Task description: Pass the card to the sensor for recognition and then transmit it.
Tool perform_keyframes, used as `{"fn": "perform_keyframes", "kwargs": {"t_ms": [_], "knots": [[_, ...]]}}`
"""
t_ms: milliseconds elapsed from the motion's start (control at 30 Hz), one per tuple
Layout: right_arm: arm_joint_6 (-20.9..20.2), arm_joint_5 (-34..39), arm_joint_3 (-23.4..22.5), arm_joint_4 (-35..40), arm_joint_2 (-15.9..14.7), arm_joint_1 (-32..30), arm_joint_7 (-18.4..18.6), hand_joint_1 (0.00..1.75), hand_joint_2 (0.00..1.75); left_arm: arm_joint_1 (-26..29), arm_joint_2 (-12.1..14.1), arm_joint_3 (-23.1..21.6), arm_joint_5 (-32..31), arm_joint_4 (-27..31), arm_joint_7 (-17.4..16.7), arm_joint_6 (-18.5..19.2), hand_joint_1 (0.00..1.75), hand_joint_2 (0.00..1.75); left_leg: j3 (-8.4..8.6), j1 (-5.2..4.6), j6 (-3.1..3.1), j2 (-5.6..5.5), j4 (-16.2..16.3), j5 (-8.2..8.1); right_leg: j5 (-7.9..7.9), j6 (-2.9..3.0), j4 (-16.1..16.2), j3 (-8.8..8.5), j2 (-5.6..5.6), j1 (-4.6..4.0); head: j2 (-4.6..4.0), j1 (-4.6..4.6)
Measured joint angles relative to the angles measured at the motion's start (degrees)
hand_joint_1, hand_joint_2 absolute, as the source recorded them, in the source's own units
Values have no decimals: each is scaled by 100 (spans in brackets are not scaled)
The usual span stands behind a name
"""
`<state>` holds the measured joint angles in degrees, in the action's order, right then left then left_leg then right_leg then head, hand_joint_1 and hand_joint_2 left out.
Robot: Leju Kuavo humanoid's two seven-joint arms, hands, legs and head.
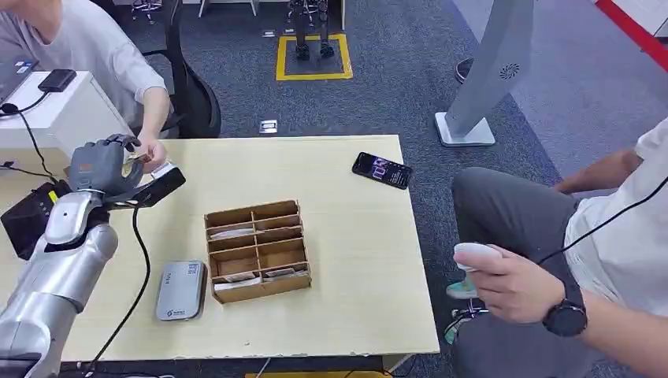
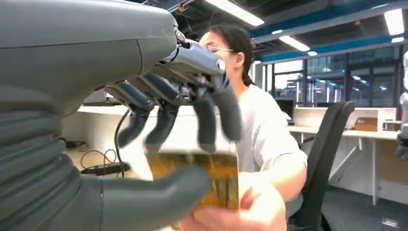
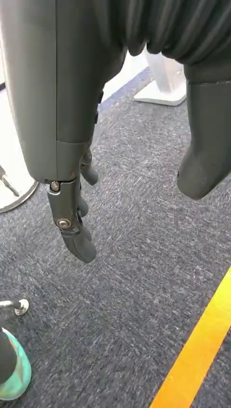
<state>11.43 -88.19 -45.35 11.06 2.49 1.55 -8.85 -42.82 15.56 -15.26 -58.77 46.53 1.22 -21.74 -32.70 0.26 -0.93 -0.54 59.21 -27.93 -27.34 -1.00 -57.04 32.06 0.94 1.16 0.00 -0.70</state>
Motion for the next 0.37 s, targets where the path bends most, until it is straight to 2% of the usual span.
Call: {"fn": "perform_keyframes", "kwargs": {"t_ms": [200,367], "knots": [[22,2,0,0,0,-1,-33,0,175,94,78,2,113,-7,151,-293,0,175,-2,0,0,0,0,0,0,0,-1,-1,0,0,0,-2],[30,9,0,0,0,-15,-15,0,175,457,262,140,347,111,345,-629,0,175,-2,0,1,3,-3,-1,-1,1,-2,0,2,-1,0,-2]]}}
